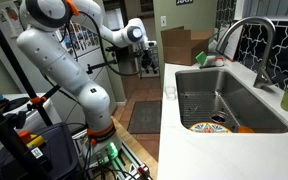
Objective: Pour out the contents from the right bottle into the sink
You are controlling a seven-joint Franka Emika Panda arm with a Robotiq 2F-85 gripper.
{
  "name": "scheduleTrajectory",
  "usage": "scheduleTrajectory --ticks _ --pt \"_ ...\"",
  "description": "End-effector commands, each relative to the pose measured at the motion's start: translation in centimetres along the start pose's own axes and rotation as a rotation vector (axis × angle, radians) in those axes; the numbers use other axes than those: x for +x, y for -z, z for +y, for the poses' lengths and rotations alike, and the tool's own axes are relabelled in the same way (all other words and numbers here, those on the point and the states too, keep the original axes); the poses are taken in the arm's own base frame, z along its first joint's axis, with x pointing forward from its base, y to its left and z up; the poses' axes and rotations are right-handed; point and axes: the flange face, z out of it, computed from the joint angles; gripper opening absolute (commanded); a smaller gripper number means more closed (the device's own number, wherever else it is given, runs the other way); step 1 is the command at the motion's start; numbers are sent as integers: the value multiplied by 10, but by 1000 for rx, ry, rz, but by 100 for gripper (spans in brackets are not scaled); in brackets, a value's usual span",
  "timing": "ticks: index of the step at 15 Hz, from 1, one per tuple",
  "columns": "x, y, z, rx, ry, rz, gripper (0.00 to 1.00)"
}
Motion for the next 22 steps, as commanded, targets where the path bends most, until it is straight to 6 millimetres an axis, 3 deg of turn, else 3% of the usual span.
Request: scheduleTrajectory --ticks 1,6,8,12,15,17,19,20,22 --pt "0 0 0 0 0 -2 100" --pt "5 -2 5 5 -42 7 100" --pt "23 -8 41 8 -196 -20 100" --pt "39 -3 151 45 -420 -35 100" --pt "34 2 239 72 -612 -37 100" --pt "24 2 287 83 -739 -34 100" --pt "16 -3 317 89 -855 -23 100" --pt "17 3 302 76 -761 -7 100" --pt "11 1 320 80 -817 -11 100"
